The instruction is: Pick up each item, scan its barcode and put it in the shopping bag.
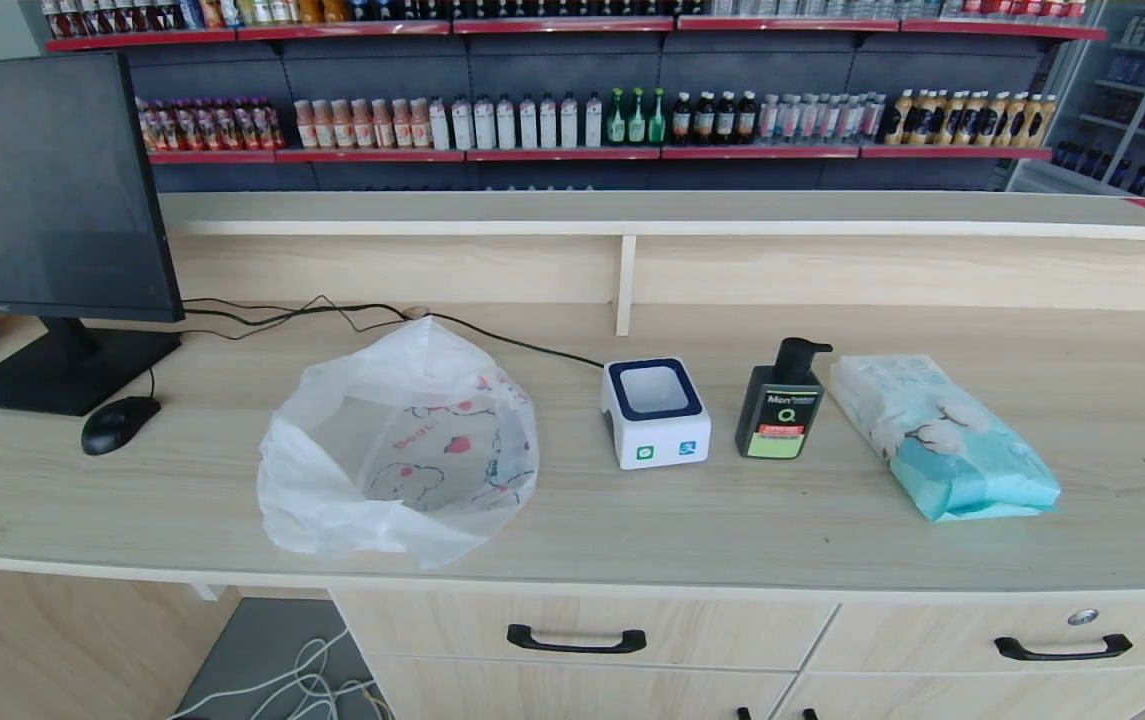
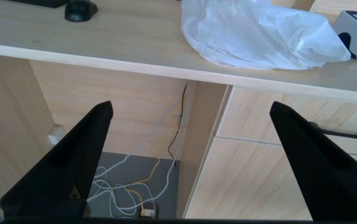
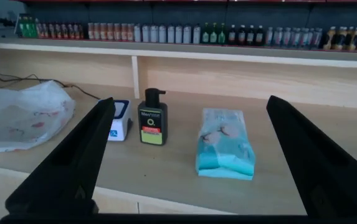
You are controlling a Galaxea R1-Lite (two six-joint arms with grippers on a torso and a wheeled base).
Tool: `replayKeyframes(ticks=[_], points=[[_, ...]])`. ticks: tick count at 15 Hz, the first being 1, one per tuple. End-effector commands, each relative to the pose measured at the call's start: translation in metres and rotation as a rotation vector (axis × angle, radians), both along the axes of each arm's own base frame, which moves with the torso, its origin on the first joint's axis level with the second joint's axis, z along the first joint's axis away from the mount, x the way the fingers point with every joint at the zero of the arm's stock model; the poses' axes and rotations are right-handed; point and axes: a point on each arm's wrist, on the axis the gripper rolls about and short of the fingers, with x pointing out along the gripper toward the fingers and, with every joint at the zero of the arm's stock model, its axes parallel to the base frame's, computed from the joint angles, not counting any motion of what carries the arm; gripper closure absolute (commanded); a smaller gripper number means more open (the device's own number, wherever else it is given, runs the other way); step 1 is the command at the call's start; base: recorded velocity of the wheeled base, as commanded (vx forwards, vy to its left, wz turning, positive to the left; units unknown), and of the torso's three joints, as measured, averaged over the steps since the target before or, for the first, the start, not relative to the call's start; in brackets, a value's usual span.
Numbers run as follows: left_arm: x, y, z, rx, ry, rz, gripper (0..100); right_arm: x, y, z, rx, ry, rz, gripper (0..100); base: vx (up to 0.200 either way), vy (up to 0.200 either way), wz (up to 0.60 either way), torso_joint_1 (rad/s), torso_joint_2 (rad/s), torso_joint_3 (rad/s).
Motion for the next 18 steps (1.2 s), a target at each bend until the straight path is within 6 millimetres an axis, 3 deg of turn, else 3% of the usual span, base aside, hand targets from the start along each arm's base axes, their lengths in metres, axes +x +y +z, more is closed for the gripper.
replayKeyframes(ticks=[1, 3, 4, 6, 14, 18], points=[[0.000, 0.000, 0.000, -0.001, -0.001, 0.000, 0, 0.128, 0.015, 0.019, -0.011, 0.009, 0.030, 0, 0.000, 0.000, 0.00, 0.000, 0.00, 0.000], [0.000, 0.000, 0.000, -0.001, 0.002, 0.000, 0, 0.171, 0.021, 0.022, -0.011, -0.071, 0.053, 0, 0.000, 0.000, 0.00, 0.000, 0.00, 0.000], [0.000, 0.000, 0.000, -0.001, -0.001, 0.000, 0, 0.202, 0.025, 0.017, -0.033, -0.077, 0.079, 0, 0.000, 0.000, 0.00, 0.000, 0.00, 0.000], [0.000, 0.000, 0.000, -0.001, -0.001, 0.000, 0, 0.222, 0.027, 0.004, -0.084, -0.030, 0.068, 0, 0.000, 0.000, 0.00, 0.000, 0.00, 0.000], [0.000, 0.000, 0.000, -0.001, -0.001, 0.000, 0, 0.247, 0.032, -0.030, -0.195, 0.088, 0.065, 0, 0.000, 0.000, 0.00, 0.000, 0.00, 0.000], [0.000, 0.000, 0.000, -0.001, -0.001, 0.000, 0, 0.232, 0.032, -0.046, -0.212, 0.161, 0.125, 0, 0.000, 0.000, 0.00, 0.000, 0.00, 0.000]])
